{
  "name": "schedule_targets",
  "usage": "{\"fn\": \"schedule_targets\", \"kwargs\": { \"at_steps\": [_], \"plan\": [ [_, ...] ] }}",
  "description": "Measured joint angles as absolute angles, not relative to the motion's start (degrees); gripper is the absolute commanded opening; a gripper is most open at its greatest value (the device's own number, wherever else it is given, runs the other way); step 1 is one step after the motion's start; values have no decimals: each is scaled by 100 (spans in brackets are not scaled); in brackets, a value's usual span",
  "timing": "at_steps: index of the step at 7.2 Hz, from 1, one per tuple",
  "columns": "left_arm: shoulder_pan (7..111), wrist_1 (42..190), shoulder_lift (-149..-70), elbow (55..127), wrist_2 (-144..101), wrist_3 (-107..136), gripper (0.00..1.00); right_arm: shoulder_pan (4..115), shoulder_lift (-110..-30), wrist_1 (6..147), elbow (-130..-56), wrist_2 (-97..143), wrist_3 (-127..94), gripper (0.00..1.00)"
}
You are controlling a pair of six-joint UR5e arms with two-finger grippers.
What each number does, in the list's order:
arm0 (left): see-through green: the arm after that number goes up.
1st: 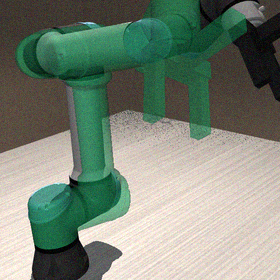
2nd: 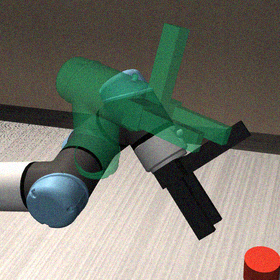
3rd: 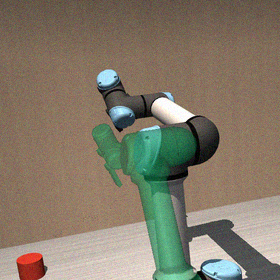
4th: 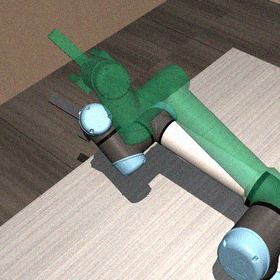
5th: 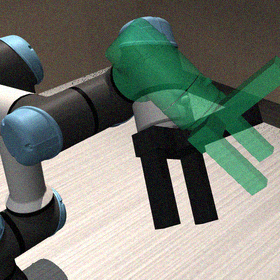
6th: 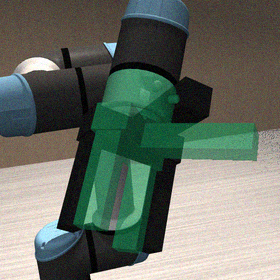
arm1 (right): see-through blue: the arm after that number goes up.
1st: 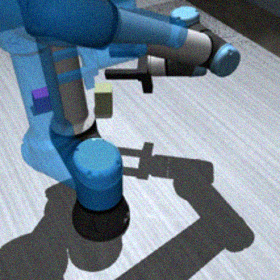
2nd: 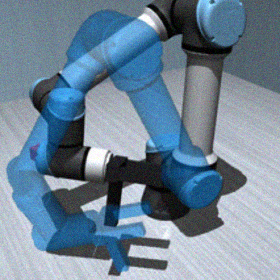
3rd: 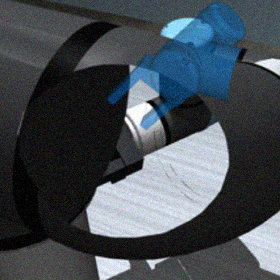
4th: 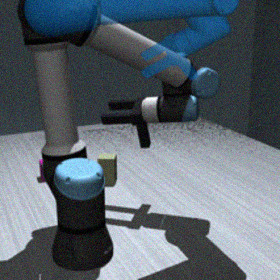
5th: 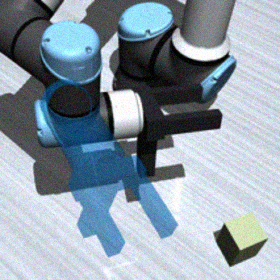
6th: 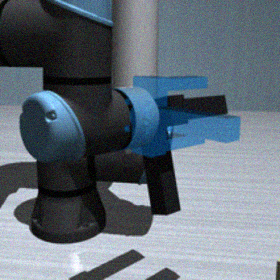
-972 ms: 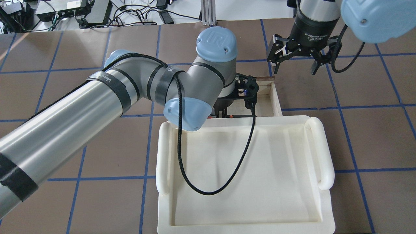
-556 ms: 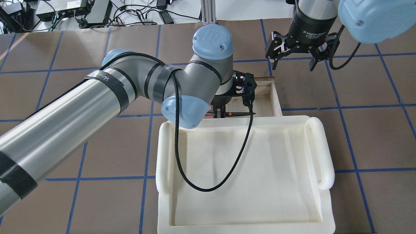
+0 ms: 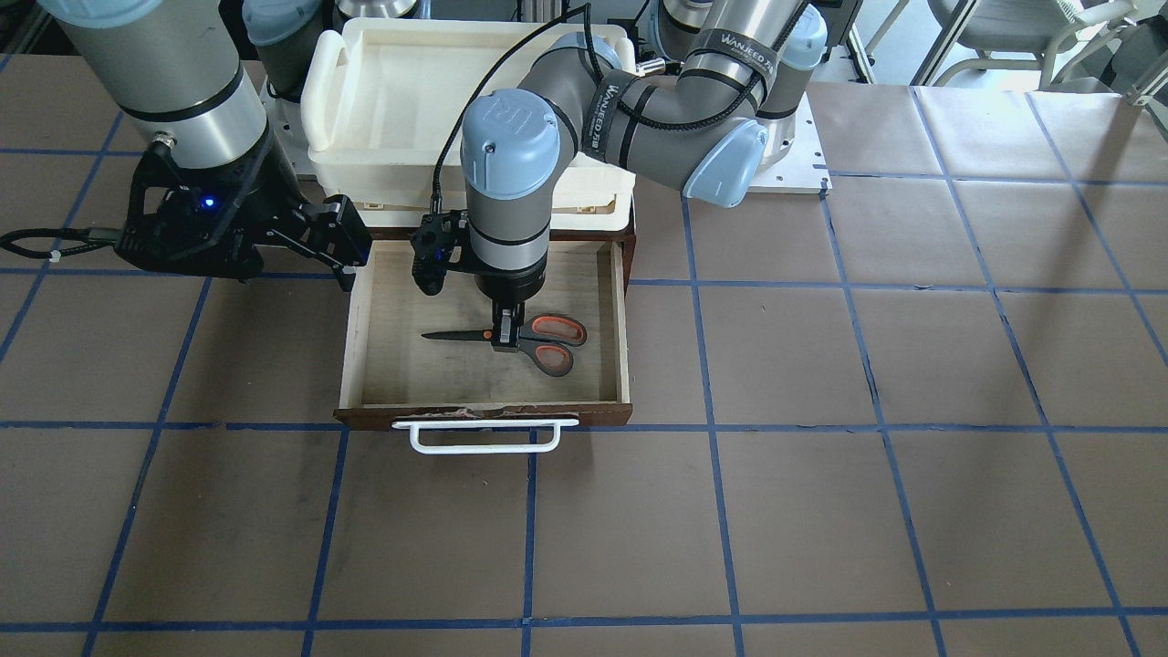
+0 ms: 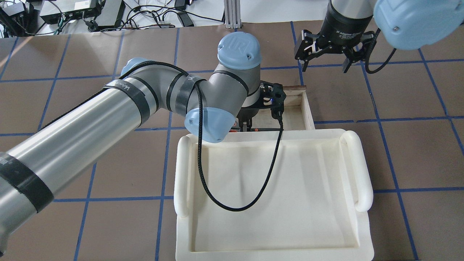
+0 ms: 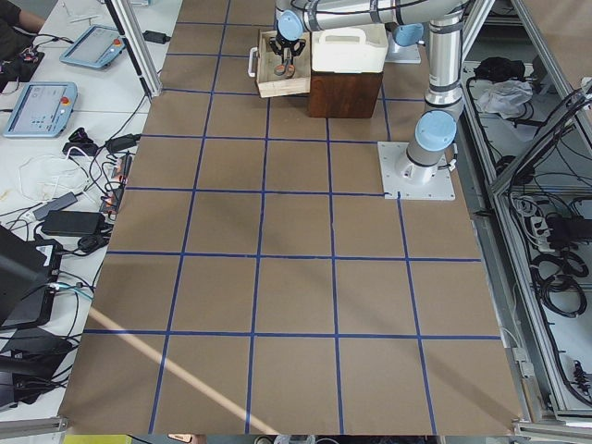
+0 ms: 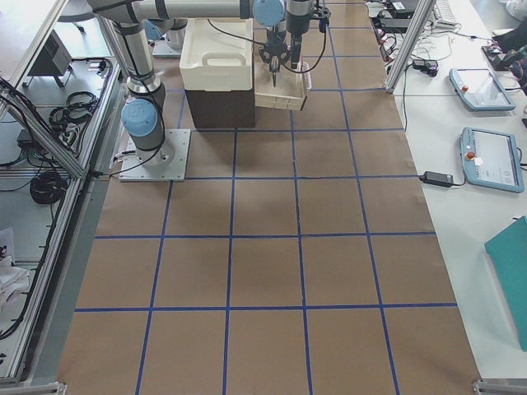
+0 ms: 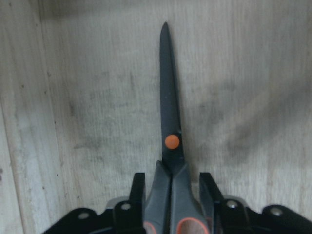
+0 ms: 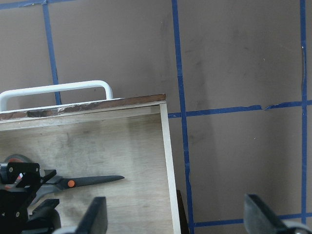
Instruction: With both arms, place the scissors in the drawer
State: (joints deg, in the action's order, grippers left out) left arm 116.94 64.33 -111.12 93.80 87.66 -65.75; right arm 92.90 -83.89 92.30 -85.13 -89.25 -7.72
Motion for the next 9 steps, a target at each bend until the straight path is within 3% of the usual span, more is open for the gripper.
{"fn": "schedule_targets", "kwargs": {
  "at_steps": [1, 2, 3, 4, 5, 9],
  "plan": [
    [11697, 6354, -11126, 9383, 8762, -6593, 67, 9290, -8389, 9225, -8518, -8939, -768, 100],
    [11697, 6314, -11102, 9385, 8775, -6621, 77, 9290, -8404, 9226, -8541, -8949, -766, 100],
    [11698, 6311, -11016, 9378, 8785, -6578, 79, 9290, -8417, 9232, -8576, -8954, -776, 100],
    [11691, 6339, -10872, 9353, 8791, -6459, 95, 9290, -8423, 9234, -8606, -8949, -786, 100],
    [11628, 6457, -10686, 9331, 8829, -6365, 100, 9290, -8425, 9233, -8626, -8945, -775, 100],
    [10773, 7385, -9744, 9304, 8882, -5820, 100, 9290, -8392, 9247, -8643, -8871, -776, 100]
  ]
}}
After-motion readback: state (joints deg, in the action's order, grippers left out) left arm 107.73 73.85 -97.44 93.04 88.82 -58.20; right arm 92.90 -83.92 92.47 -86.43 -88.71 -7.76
